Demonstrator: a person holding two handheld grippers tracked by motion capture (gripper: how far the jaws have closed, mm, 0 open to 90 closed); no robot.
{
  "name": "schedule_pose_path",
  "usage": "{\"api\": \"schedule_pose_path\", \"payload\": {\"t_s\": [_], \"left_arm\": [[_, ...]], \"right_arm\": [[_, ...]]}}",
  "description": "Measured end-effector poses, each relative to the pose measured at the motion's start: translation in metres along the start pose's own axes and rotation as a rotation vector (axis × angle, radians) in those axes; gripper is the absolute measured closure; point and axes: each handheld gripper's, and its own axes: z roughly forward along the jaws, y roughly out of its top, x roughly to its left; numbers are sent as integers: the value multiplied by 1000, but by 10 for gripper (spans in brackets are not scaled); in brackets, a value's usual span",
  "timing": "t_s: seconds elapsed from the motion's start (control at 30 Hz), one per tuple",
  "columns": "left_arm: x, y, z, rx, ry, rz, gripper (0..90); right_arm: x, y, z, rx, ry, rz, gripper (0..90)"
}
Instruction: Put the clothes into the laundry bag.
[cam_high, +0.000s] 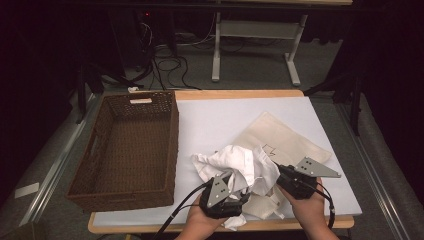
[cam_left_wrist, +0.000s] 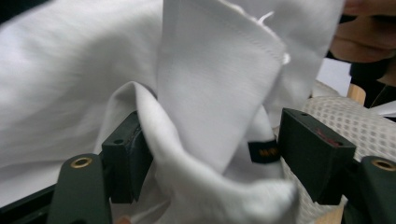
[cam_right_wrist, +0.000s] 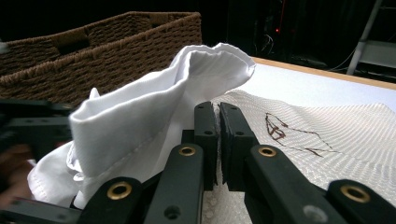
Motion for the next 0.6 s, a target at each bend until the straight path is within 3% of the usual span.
{"api": "schedule_pose_path", "payload": {"t_s": [0.03, 0.13, 0.33, 0.47, 0.6], "left_arm": [[0, 2, -1, 1, -3, 6, 283], [2, 5, -8, -57, -1, 7, 278], [14, 13, -21, -124, 72, -31, 284], [27, 14, -23, -126, 152, -4, 269], [43, 14, -15, -109, 187, -47, 248]], "right_arm": [[0, 0, 0, 1, -7, -1, 871], [0, -1, -1, 2, -13, 4, 868], [-2, -4, -3, 9, -22, 7, 867], [-2, -5, -3, 13, -20, 6, 866], [-4, -5, -2, 13, -14, 3, 865]]}}
